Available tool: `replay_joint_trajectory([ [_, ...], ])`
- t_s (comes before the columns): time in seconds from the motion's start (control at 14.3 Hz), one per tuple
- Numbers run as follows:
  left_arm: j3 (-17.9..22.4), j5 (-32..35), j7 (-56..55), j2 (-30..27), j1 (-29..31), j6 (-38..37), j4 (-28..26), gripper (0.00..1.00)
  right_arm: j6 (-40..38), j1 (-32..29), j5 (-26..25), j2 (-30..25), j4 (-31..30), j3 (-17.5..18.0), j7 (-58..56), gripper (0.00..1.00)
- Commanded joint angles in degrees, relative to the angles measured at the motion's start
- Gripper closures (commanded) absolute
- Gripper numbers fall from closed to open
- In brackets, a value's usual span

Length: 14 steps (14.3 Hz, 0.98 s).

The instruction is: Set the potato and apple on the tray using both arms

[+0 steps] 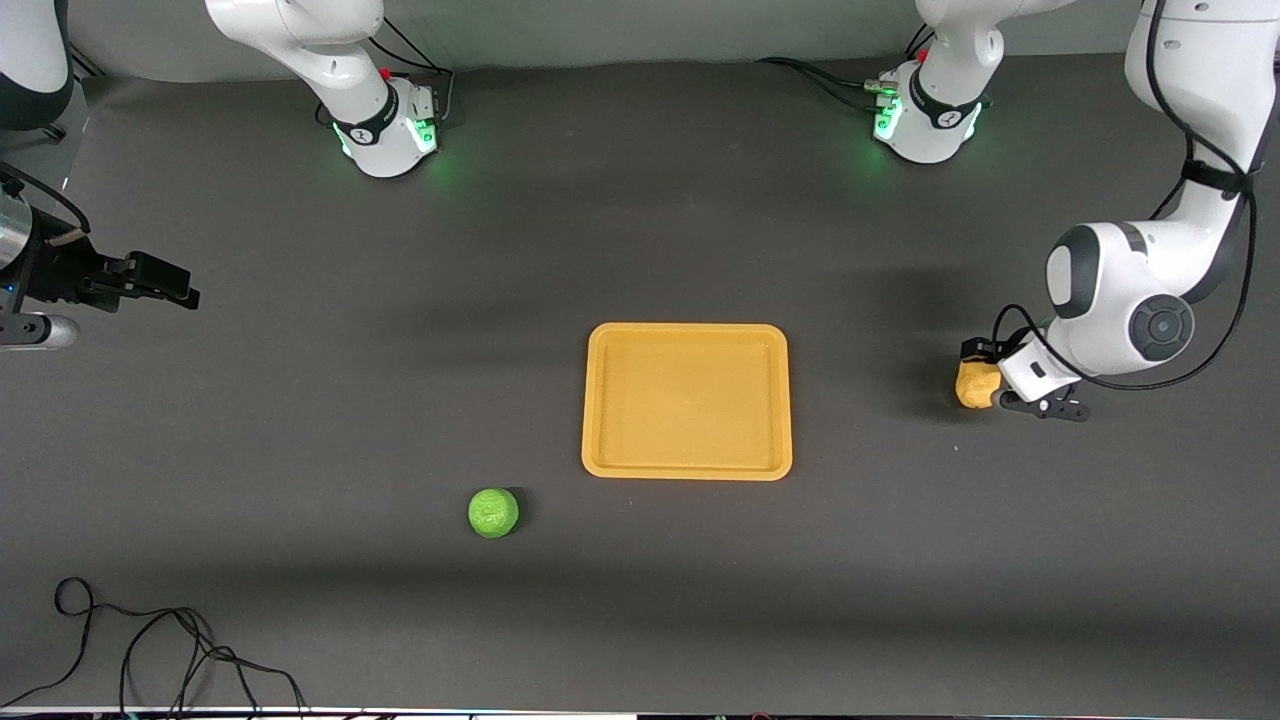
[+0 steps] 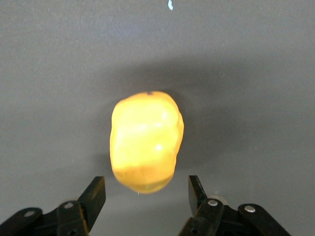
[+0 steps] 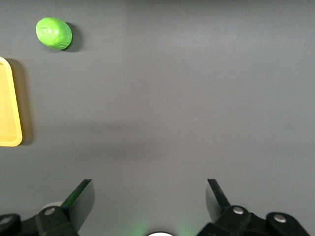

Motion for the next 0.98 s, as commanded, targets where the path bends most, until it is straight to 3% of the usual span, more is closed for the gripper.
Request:
replay_joint_trajectory([
  [0.0, 0.1, 0.4, 0.8, 2.1, -0.4, 3.4, 0.6, 0.22, -0.4, 0.7, 1.1, 0.8, 1.3, -0.8, 0.4, 0.00],
  [0.14, 0.1, 0.4, 0.4, 3.3, -0.4, 5.6, 0.6, 0.24, 0.0, 0.7, 1.1, 0.8, 1.1, -0.8, 0.5, 0.00],
  [0.21, 0.1, 0.4, 0.2, 3.4, -0.5, 5.6, 0.5, 0.34, 0.6, 0.8, 1.1, 0.8, 0.9, -0.8, 0.5, 0.00],
  [0.35, -0.1, -0.2, -0.6, 2.4, -0.5, 4.4, 0.5, 0.65, 1.8, 1.2, 1.1, 0.8, 0.6, -0.2, 1.0, 0.00],
  [0.42, -0.4, -0.3, -3.7, 0.8, -1.0, 3.0, 0.5, 0.87, 2.9, 2.6, 1.1, 1.6, 0.7, -0.2, 1.1, 0.00],
  [0.49, -1.8, -0.3, -9.5, 0.1, -2.9, 1.2, 1.0, 0.99, 3.6, 4.7, 1.1, 2.5, 1.1, -0.2, 1.2, 0.00],
  [0.7, -2.8, -0.3, -25.2, 0.6, -10.8, 0.1, 5.3, 1.00, 6.3, 11.7, 1.3, 7.8, 5.7, -0.1, 11.2, 0.00],
  [0.91, -4.4, -0.4, -40.5, 1.4, -18.7, -3.1, 10.1, 0.99, 6.3, 17.6, 1.3, 18.9, 18.9, -0.1, 16.4, 0.00],
])
